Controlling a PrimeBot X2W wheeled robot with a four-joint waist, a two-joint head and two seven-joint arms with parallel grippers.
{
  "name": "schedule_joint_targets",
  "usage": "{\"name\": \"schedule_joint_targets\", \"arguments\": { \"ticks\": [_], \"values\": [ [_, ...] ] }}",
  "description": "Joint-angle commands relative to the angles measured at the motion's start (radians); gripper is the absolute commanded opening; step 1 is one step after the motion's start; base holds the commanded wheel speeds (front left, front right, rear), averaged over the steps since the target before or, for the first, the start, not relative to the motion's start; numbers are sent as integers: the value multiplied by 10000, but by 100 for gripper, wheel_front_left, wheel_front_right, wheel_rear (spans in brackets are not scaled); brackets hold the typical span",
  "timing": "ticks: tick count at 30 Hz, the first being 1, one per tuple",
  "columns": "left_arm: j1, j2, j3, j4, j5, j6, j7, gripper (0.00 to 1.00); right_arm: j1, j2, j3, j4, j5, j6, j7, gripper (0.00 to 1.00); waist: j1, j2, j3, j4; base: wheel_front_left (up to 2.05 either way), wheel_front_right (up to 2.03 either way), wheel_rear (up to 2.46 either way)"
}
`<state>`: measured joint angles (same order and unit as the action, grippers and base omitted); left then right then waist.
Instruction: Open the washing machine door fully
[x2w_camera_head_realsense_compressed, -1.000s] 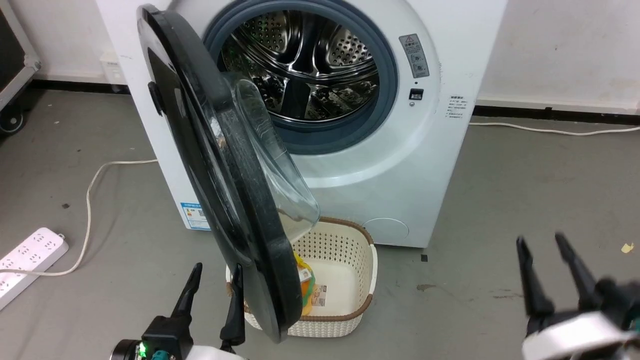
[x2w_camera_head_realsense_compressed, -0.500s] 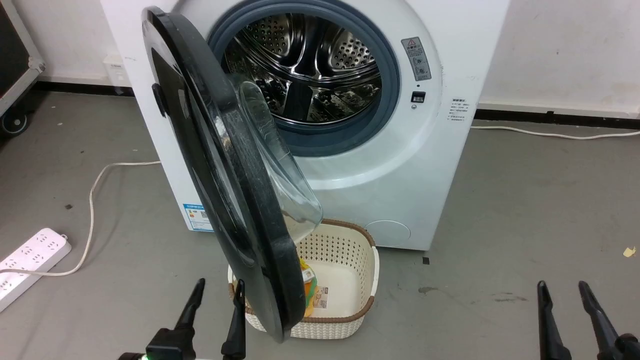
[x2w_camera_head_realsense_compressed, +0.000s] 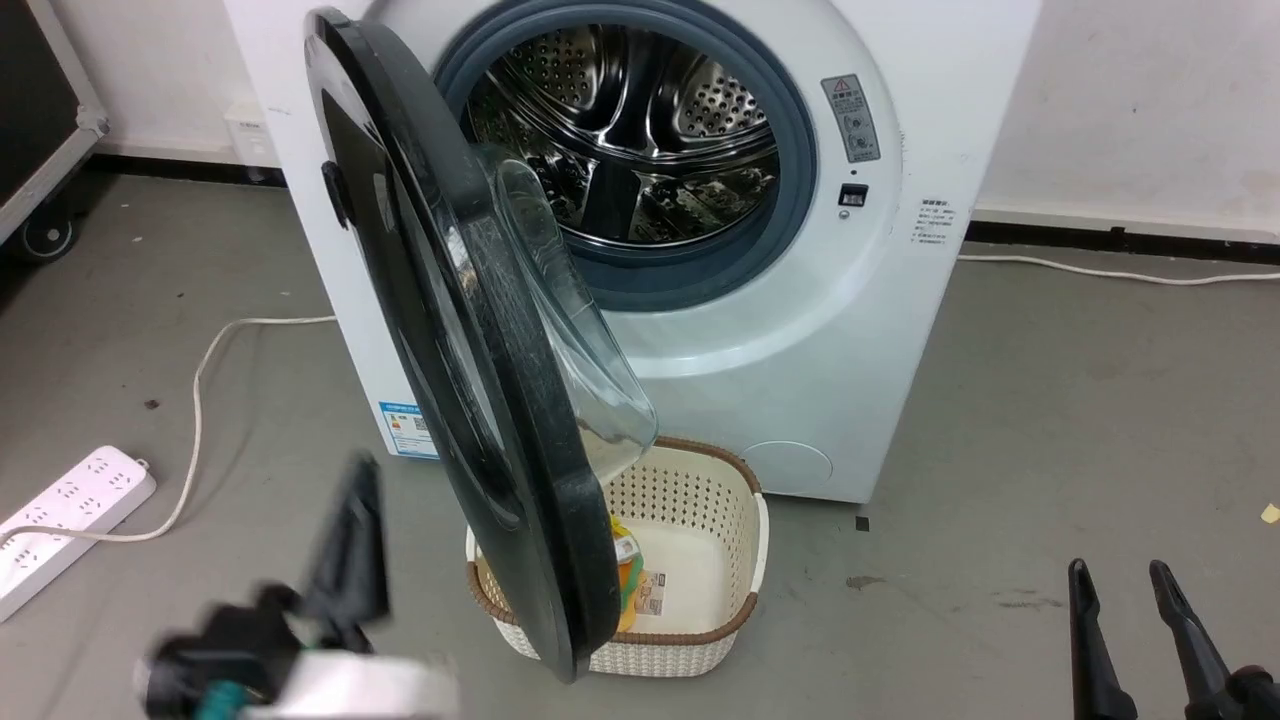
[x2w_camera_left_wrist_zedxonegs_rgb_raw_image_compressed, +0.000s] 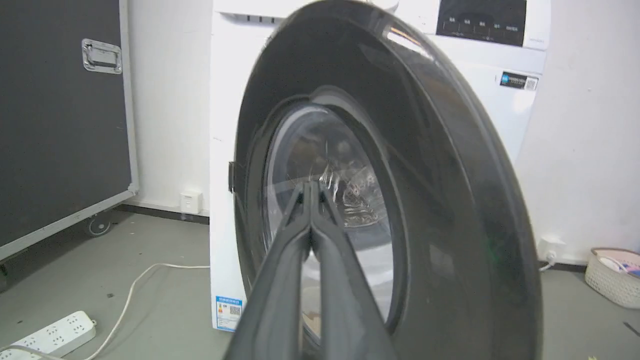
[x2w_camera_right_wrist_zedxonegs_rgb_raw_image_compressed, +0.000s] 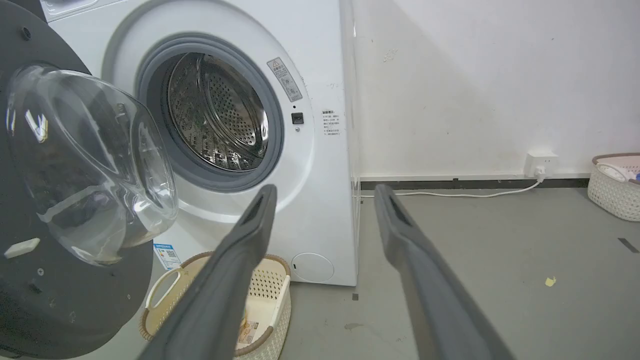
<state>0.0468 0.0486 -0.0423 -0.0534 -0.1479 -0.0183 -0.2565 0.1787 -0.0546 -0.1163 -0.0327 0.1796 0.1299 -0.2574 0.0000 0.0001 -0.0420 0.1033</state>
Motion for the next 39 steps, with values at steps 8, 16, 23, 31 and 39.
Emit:
{"name": "schedule_joint_targets", "arguments": {
  "ticks": [8, 16, 23, 31, 39],
  "values": [
    [-1519, 16, 85, -2668, 109, 267, -53, 0, -101, 43, 273, 191, 316, 8, -43, 100, 0, -1, 60, -32, 0, 0, 0],
    [-1572, 16, -1565, -2886, 442, 89, 87, 0, -135, 43, 364, 348, 421, 8, -43, 100, 0, -1, 124, -131, 0, 0, 0],
    [-897, 16, -3333, -1287, 53, -191, 1266, 0, -139, 43, 401, 423, 476, 8, -43, 100, 0, -1, 231, -106, 0, 0, 0],
    [-850, 16, -3778, 771, -357, -168, 2121, 0, -186, 43, 461, 504, 494, 8, -43, 100, 0, -1, 292, -15, 0, 0, 0],
    [-1352, 18, -3453, 2000, -520, 248, 1429, 0, -115, 43, 476, 634, 526, 8, -43, 100, 0, -1, 250, 553, 0, 0, 0]
  ]
}}
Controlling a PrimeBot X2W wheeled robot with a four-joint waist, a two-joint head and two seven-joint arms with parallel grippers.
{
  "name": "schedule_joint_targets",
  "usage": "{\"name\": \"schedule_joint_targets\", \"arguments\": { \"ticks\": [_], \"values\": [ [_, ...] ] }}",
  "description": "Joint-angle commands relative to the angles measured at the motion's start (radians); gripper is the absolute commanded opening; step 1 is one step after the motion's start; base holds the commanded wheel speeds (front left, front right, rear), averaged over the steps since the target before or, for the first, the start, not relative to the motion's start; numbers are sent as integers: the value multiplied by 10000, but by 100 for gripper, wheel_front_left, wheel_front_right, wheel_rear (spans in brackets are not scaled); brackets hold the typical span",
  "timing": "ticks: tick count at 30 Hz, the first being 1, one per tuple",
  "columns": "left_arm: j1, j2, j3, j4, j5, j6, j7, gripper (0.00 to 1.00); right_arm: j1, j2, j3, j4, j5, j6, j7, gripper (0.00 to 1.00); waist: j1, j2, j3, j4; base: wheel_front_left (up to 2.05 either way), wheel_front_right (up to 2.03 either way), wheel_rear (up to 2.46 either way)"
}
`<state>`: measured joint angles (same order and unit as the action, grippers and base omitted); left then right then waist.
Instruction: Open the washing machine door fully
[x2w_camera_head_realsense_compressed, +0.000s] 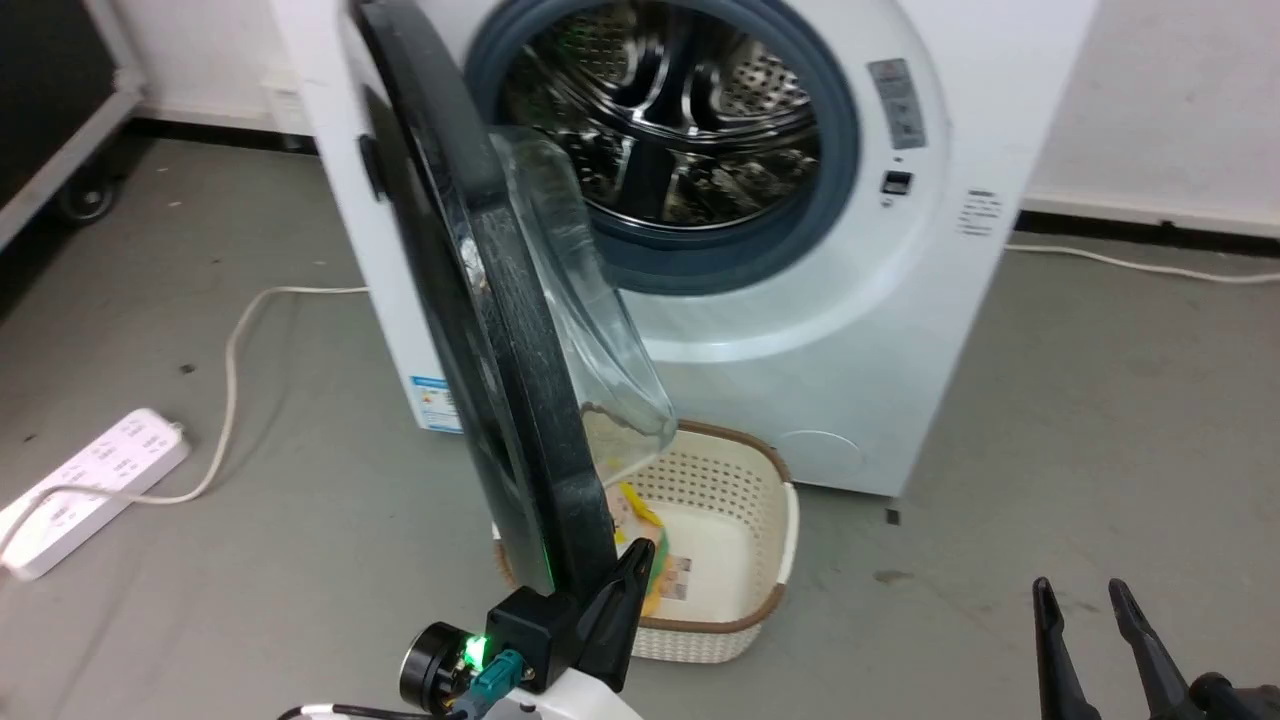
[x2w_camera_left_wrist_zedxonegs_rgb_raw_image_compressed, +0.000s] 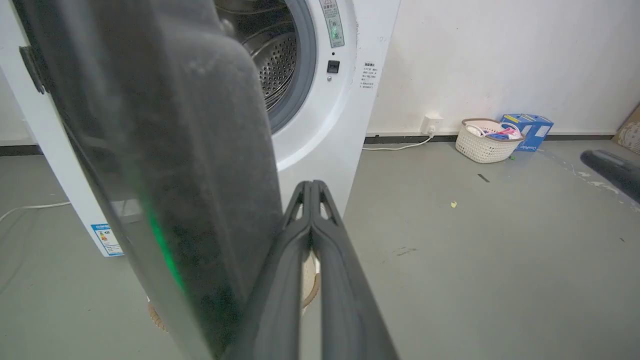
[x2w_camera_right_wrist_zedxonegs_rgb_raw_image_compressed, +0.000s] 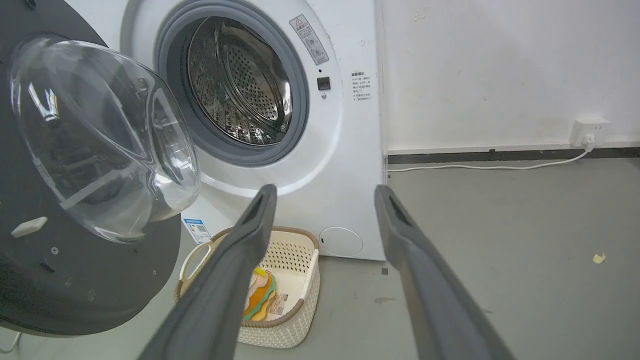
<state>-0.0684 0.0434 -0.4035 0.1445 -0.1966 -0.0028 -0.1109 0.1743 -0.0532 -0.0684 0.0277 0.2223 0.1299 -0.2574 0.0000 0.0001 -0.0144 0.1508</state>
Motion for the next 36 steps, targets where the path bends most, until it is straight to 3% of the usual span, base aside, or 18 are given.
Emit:
{"name": "schedule_joint_targets", "arguments": {
  "ticks": [1, 20, 27, 36],
  "values": [
    [-223, 74, 179, 59, -47, 108, -77, 0, -60, 30, 5, 39, 107, 8, -43, 100, 0, -1, -44, 192, 0, 0, 0],
    [-314, 882, 1430, -246, -643, 606, -255, 0, 95, 30, 205, 544, 30, 8, -43, 100, 0, -1, -21, 3030, 0, 0, 0],
    [-996, 1558, 2413, -137, -1083, 652, -258, 0, -183, 30, 355, 520, -427, 8, -43, 100, 0, -1, 822, 3291, 0, 0, 0],
    [-2338, 2676, 3821, 1170, -1777, 607, -248, 0, -678, 30, 433, 493, -1059, 8, -43, 100, 0, -1, 1954, 2949, 0, 0, 0]
  ]
}}
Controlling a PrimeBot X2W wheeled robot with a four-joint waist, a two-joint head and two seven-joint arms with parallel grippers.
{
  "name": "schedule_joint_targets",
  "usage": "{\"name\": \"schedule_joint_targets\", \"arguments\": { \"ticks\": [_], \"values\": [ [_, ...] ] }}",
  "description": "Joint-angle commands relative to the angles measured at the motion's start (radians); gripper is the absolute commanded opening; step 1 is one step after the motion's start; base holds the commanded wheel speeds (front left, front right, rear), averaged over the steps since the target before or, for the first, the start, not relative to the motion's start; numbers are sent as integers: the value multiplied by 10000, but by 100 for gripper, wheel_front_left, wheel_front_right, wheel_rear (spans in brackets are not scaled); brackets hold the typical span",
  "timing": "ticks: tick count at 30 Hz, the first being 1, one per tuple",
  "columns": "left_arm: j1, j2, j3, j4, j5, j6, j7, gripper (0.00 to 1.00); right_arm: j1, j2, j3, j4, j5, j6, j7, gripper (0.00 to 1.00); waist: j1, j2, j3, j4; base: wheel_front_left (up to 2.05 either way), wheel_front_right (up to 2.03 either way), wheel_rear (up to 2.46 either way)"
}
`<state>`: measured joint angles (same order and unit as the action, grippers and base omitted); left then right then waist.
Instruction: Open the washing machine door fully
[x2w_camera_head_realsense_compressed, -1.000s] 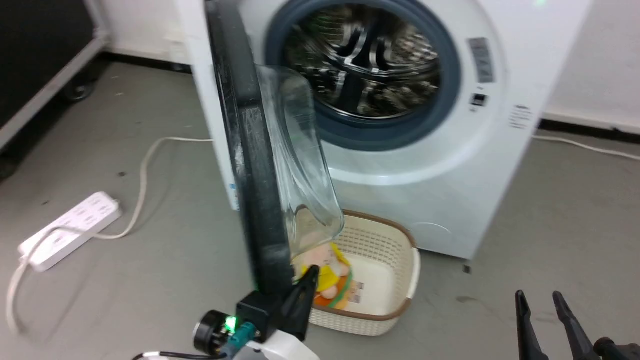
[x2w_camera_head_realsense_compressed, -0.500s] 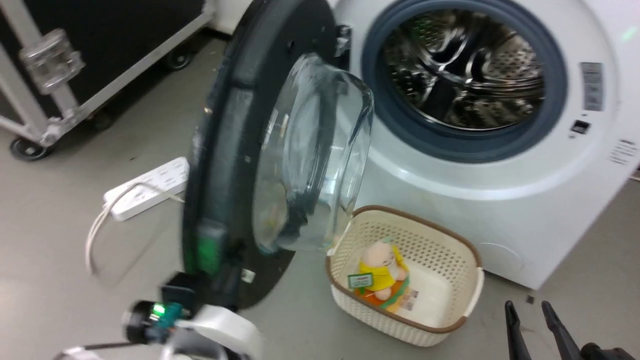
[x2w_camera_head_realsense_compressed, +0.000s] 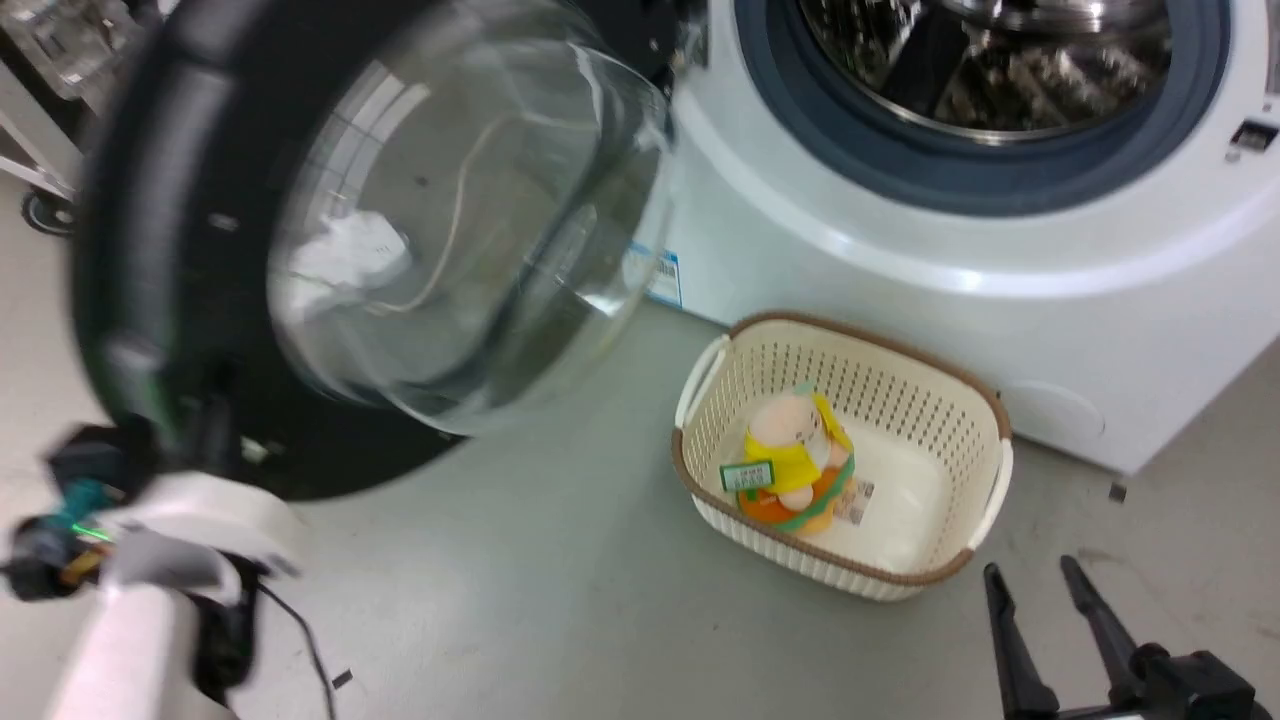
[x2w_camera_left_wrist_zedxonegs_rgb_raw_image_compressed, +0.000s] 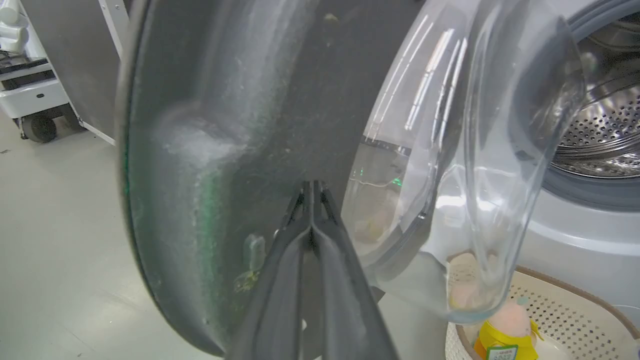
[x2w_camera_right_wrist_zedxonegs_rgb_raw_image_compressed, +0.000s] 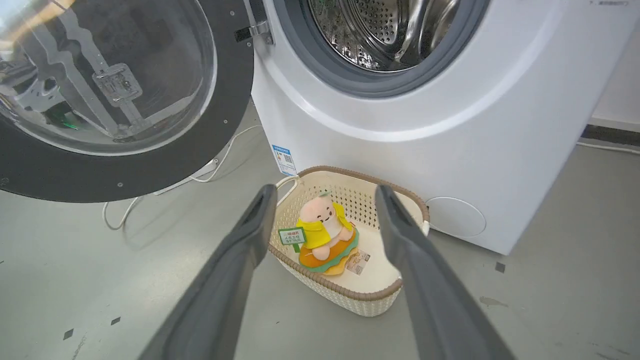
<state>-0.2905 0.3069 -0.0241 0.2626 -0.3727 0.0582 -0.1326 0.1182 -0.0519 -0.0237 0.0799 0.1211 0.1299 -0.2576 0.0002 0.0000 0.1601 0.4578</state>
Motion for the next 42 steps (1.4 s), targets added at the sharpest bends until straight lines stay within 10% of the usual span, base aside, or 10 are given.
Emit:
{"name": "schedule_joint_targets", "arguments": {
  "ticks": [1, 22, 42],
  "values": [
    [-293, 164, 202, 196, -136, -12, -12, 0, -147, 16, -30, -27, -109, 8, -42, 100, -2, 0, 301, -157, 0, 0, 0],
    [-2920, 1674, 1128, 4280, -813, -809, -827, 0, -482, -46, -474, -427, -520, 8, 104, 100, -2, 0, 1040, -661, 0, 0, 0],
    [500, -472, -474, 943, -137, -1003, -1277, 0, -502, 13, -1019, -698, -635, 8, -38, 100, -2, 0, -1827, -2323, 0, 0, 0]
  ]
}}
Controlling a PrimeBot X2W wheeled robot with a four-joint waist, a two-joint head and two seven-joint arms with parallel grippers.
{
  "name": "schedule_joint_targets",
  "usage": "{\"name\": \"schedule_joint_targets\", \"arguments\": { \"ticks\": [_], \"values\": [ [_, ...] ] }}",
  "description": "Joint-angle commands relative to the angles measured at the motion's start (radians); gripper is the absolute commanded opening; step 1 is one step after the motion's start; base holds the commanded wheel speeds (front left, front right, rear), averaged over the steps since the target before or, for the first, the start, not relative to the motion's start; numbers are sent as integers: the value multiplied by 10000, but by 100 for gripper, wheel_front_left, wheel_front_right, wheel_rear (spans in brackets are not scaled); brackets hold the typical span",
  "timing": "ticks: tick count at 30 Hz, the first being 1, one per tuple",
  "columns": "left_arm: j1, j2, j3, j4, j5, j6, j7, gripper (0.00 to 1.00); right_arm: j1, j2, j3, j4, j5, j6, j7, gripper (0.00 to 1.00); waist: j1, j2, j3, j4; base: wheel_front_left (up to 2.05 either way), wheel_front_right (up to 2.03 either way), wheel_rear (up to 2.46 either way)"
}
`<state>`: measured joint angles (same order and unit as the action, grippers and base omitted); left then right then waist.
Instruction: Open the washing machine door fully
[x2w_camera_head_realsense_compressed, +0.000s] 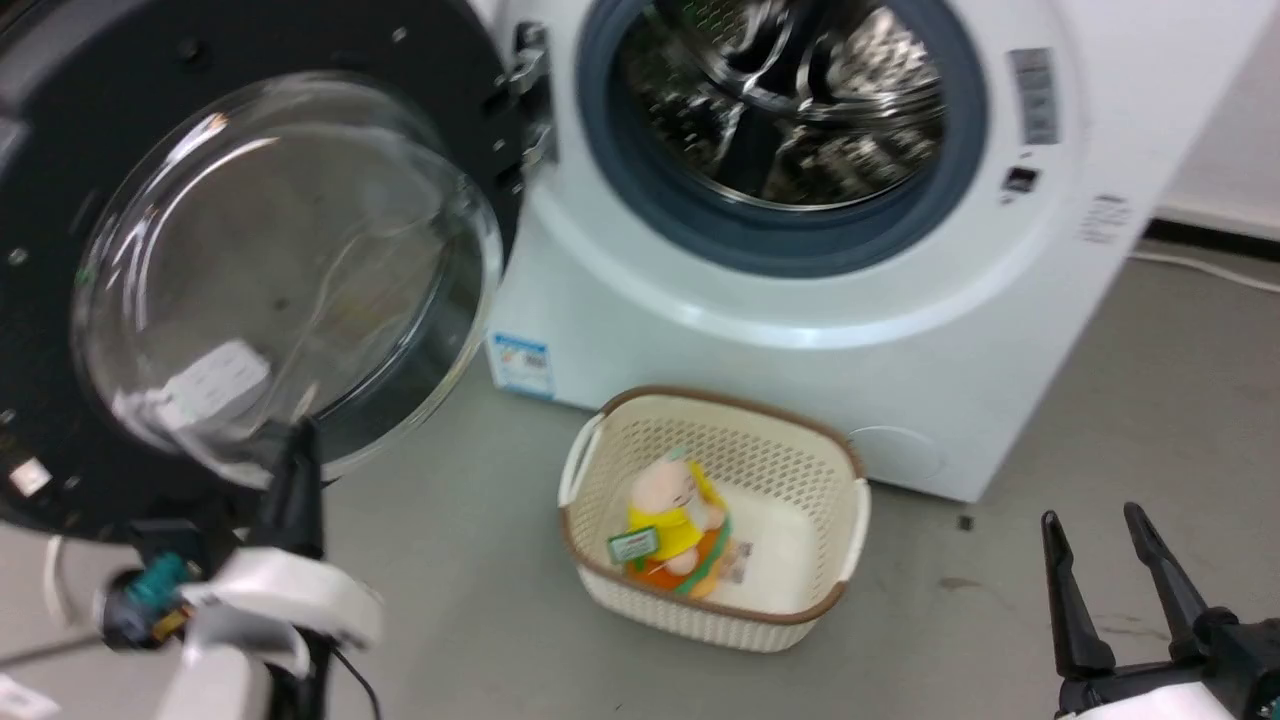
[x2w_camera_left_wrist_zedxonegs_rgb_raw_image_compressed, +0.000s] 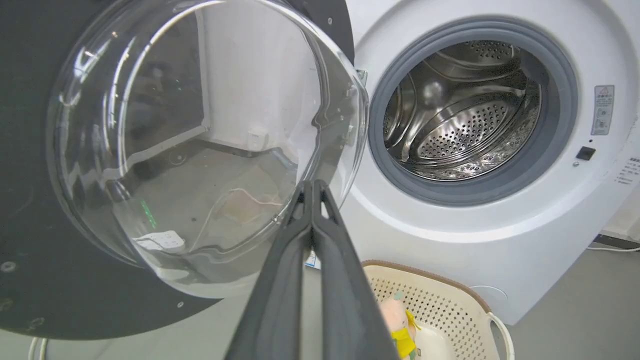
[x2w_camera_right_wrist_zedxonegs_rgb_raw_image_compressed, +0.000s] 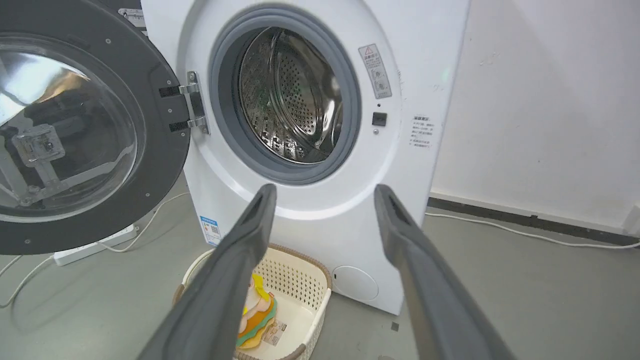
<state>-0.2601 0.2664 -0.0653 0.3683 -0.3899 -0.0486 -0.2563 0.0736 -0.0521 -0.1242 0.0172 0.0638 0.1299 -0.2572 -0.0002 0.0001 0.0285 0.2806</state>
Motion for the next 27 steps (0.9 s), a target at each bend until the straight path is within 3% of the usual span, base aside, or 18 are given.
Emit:
{"name": "schedule_joint_targets", "arguments": {
  "ticks": [1, 10, 11, 12, 13, 19, 27],
  "values": [
    [467, -201, -177, -391, 62, 103, -39, 0, -34, 16, -10, -153, -64, 8, -42, 100, 2, -1, -571, -707, 0, 0, 0],
    [2200, -1107, -1112, -1884, 536, 638, -38, 0, 165, 17, 86, -409, -85, 8, -44, 100, 2, -1, -849, -1876, 0, 0, 0],
    [2339, -1183, -1150, -1935, 587, 747, -40, 8, 220, 17, 144, -339, -120, 8, -44, 100, 2, -1, -859, -1976, 0, 0, 0],
    [2456, -1264, -1165, -2017, 646, 871, -42, 87, 265, 17, 182, -286, -130, 8, -44, 100, 2, -1, -873, -2076, 0, 0, 0],
    [2567, -1326, -1182, -2098, 717, 981, -44, 100, 316, 17, 211, -248, -124, 8, -44, 100, 2, -1, -886, -2151, 0, 0, 0],
    [3074, -1481, -1244, -2425, 1286, 1347, -52, 100, 590, 18, 216, -235, 3, 8, -45, 100, 2, -1, -900, -2349, 0, 0, 0],
    [3389, -1551, -1364, -2256, 1689, 1271, -53, 100, 744, 18, 277, -59, 161, 8, -45, 100, 2, -1, -941, -2438, 0, 0, 0]
  ]
}}
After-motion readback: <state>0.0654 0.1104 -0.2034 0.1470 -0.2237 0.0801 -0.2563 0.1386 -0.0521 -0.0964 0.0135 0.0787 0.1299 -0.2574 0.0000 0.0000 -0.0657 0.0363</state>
